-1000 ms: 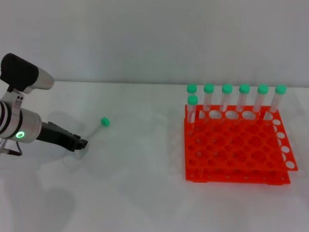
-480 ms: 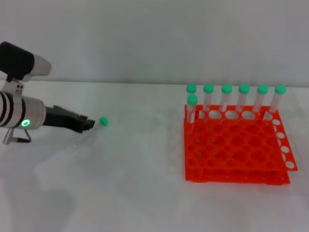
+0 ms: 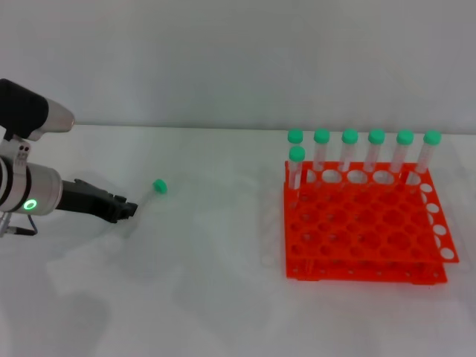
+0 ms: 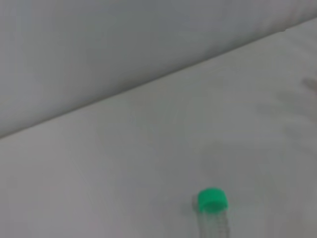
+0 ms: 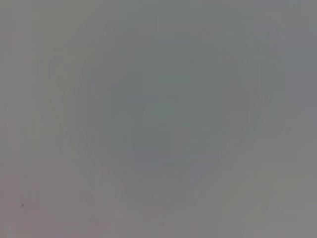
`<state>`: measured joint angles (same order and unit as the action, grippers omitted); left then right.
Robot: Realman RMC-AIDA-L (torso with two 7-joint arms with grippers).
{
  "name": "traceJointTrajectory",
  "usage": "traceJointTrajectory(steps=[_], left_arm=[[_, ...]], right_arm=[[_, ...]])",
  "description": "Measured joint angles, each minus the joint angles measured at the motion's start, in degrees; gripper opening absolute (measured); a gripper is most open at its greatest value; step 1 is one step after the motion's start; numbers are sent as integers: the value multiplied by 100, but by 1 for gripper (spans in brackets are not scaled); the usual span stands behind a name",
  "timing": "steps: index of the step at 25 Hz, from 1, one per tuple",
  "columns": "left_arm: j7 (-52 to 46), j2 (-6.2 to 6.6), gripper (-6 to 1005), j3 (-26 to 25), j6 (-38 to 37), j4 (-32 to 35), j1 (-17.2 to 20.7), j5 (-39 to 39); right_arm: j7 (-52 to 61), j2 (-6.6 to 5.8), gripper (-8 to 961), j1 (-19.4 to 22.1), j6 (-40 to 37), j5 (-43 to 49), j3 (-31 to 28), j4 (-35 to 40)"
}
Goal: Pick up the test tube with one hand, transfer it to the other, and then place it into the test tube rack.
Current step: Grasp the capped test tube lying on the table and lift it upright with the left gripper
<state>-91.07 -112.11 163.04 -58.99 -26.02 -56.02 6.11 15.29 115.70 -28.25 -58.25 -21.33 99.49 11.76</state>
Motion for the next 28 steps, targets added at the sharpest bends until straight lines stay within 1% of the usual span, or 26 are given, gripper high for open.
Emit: traceJointTrajectory(steps=[7, 22, 25, 28], left_arm=[[-135, -12, 212, 0, 52, 26, 2, 250], [-231, -17, 192, 0, 66, 23, -18, 281], [-142, -54, 192, 0, 138, -40, -7, -34], [348, -81, 192, -2, 159, -86, 114, -966]], right_arm=[[0, 11, 870, -7, -2, 11, 0, 8], [0, 5, 870, -5, -2, 6, 0, 7], [0, -1, 870, -3, -2, 6, 0, 2], [0, -4, 870, 2, -2, 6, 0, -3]])
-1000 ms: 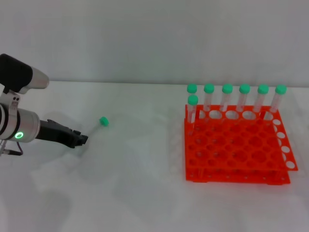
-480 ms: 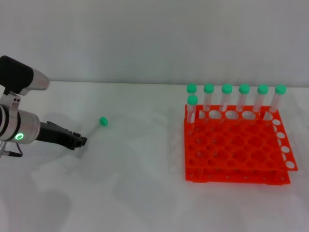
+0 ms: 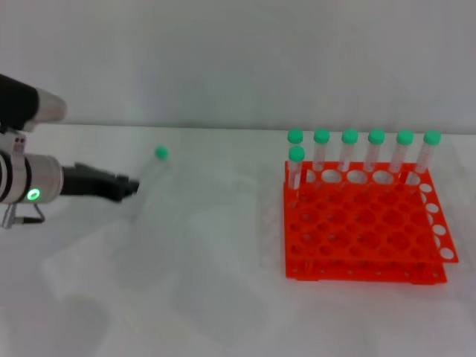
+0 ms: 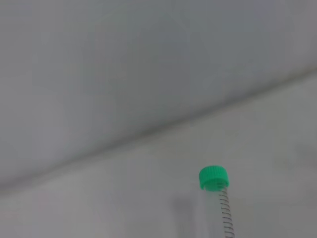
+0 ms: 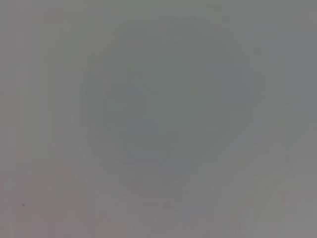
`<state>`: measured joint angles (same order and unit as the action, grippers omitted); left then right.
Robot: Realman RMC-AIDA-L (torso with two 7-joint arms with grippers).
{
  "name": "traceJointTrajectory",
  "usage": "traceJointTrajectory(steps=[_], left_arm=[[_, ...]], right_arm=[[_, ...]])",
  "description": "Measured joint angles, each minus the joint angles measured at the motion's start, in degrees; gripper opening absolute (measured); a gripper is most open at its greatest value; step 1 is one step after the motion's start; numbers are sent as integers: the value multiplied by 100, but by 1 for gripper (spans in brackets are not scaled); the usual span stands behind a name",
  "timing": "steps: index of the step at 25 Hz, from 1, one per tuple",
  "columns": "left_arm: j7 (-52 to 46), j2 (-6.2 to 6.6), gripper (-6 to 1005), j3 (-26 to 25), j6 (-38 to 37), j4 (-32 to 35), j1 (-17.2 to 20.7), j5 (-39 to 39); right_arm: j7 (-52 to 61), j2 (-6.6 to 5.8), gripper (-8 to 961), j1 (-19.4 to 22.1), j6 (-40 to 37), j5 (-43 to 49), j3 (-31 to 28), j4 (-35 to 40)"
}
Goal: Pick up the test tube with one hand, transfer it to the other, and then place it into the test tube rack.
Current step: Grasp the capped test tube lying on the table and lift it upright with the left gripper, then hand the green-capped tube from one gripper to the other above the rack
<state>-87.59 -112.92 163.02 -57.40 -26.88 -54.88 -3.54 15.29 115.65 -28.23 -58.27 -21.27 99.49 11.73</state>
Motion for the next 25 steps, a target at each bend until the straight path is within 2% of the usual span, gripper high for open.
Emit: traceJointTrajectory(steps=[2, 4, 6, 8, 10, 15, 17, 19, 22, 25], left_arm=[[651, -22, 191, -5, -103, 8, 156, -1075], [1423, -105, 191, -9, -354, 34, 326, -2166], [2184, -233, 191, -9, -668, 44, 484, -3021], [3065, -454, 191, -8, -1061, 51, 654, -3838], [3692, -582, 191, -9, -1379, 164, 789, -4283], [5259, -600, 191, -6, -1714, 1534, 1194, -5035], [6020, -623, 191, -7, -1751, 2033, 1363, -5420], [7000, -645, 190, -5, -1802, 2763, 1606, -5833], [7848, -667, 190, -10, -1851, 3458, 1765, -5983], [8087, -674, 190, -11, -2001, 3858, 1846, -5966]], right_arm=[[0, 0, 870, 6, 0, 0, 0, 1], [5, 0, 870, 21, -4, 0, -1, 6], [36, 1, 870, 27, -12, -2, -5, 10], [58, 1, 870, 29, -20, -5, -9, 11], [61, 6, 870, 29, -41, -6, -9, 14], [340, 20, 870, 149, -146, 2, 8, 187], [744, -18, 869, 206, -163, 81, 84, 281], [1251, -103, 869, 251, -230, 305, 190, 392], [2155, -295, 869, 307, -531, 855, 221, 457], [3292, -557, 869, 310, -1060, 1533, 225, 453]])
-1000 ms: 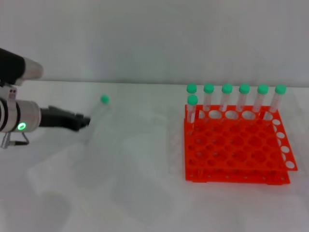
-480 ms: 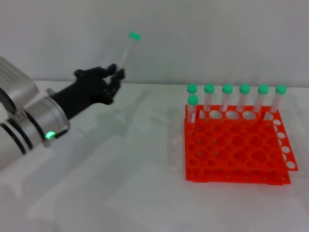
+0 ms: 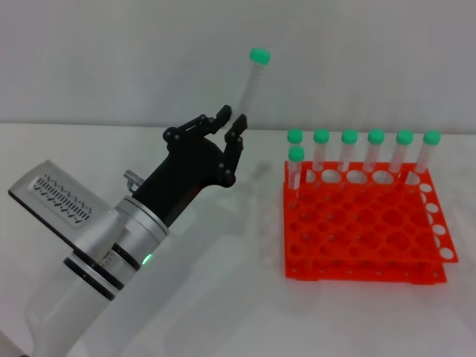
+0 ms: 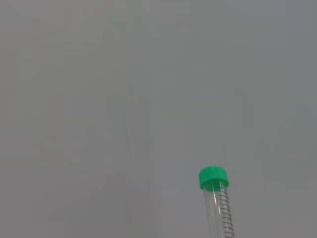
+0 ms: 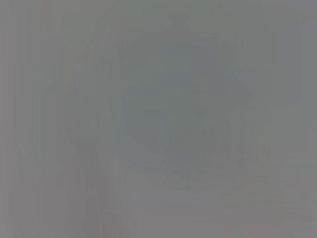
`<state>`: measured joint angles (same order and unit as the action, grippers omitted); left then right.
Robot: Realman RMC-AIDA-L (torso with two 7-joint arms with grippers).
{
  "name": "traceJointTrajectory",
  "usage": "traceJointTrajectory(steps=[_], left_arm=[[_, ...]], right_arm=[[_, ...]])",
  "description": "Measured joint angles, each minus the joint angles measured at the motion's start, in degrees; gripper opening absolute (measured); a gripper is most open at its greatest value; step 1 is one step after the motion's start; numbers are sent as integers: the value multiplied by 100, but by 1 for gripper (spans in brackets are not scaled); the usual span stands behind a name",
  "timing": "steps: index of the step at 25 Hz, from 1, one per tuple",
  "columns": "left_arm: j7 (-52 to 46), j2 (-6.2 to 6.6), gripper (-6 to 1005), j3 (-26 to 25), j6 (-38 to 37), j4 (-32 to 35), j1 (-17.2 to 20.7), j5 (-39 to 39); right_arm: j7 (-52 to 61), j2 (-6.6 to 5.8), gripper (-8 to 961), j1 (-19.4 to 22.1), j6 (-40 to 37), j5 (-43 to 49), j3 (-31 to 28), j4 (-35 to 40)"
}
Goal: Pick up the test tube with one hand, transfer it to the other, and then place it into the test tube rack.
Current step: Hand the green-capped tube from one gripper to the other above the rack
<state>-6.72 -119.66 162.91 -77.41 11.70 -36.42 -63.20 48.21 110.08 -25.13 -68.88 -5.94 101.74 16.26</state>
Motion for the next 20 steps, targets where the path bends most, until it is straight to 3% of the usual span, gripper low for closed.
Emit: traceJointTrajectory(steps=[5, 8, 13, 20], left_arm=[[-3, -4, 190, -4, -235, 270, 10, 105], [-91, -8, 191, -5, -304, 305, -20, 340], [-205, -9, 191, -6, -542, 322, -34, 882], [-205, -9, 190, -5, -905, 313, -61, 1445]], right_arm=[[1578, -515, 869, -151, -981, 1304, -25, -45], [1977, -684, 869, -242, -1445, 1734, -40, -55], [1945, -720, 869, -391, -1747, 2155, -60, -67], [1514, -579, 869, -548, -1982, 2451, -63, -44]])
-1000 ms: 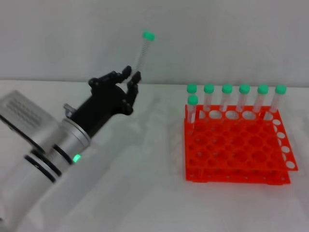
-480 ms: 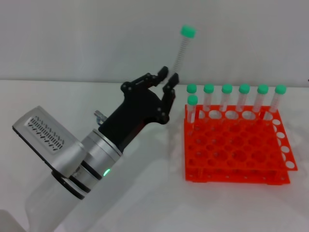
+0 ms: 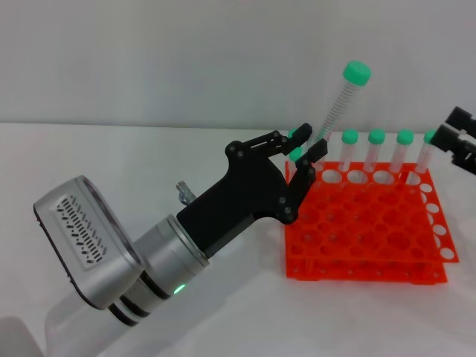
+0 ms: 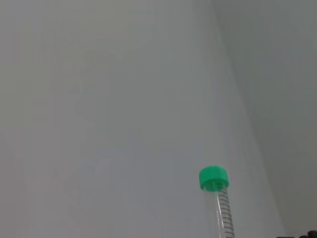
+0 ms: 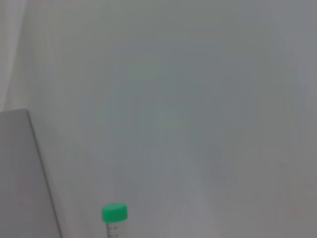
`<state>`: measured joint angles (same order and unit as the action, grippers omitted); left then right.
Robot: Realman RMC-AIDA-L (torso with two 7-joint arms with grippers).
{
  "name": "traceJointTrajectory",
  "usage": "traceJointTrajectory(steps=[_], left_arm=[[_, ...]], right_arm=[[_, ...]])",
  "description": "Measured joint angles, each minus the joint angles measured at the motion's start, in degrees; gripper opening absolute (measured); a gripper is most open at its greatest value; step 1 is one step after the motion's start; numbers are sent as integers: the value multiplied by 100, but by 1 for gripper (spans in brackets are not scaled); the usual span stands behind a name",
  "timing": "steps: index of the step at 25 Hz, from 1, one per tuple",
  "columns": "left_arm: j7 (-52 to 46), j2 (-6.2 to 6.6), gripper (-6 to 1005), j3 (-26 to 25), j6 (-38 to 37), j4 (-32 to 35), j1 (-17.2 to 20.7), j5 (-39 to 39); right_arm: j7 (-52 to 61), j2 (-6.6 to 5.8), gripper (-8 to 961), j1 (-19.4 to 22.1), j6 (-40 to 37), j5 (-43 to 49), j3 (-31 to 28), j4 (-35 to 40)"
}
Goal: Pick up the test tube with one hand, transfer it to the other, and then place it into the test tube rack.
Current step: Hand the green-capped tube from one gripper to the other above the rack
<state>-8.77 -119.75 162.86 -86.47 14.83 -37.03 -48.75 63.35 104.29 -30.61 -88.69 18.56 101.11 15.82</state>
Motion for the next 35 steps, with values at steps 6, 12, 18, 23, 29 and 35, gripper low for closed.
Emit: traceJointTrajectory(steps=[6, 12, 18, 23, 29, 35], left_arm=[[-1, -11, 191, 0, -8, 90, 16, 168], [-2, -14, 191, 0, 8, 168, 81, 164], [-2, -17, 191, 1, 46, 184, 83, 161], [-1, -21, 191, 1, 65, 153, 82, 137], [-1, -22, 191, 1, 175, 136, 87, 137], [21, -22, 191, 1, 249, 134, 60, 176]], right_arm=[[-243, 125, 869, -64, -84, 134, -7, 38], [-545, 310, 869, -76, -338, 122, -45, 47], [-714, 528, 856, -134, -355, 141, -170, 112], [-770, 647, 825, -206, -353, 143, -172, 224], [-791, 693, 788, -308, -325, 149, -140, 227], [-785, 731, 751, -345, -311, 173, -130, 221]])
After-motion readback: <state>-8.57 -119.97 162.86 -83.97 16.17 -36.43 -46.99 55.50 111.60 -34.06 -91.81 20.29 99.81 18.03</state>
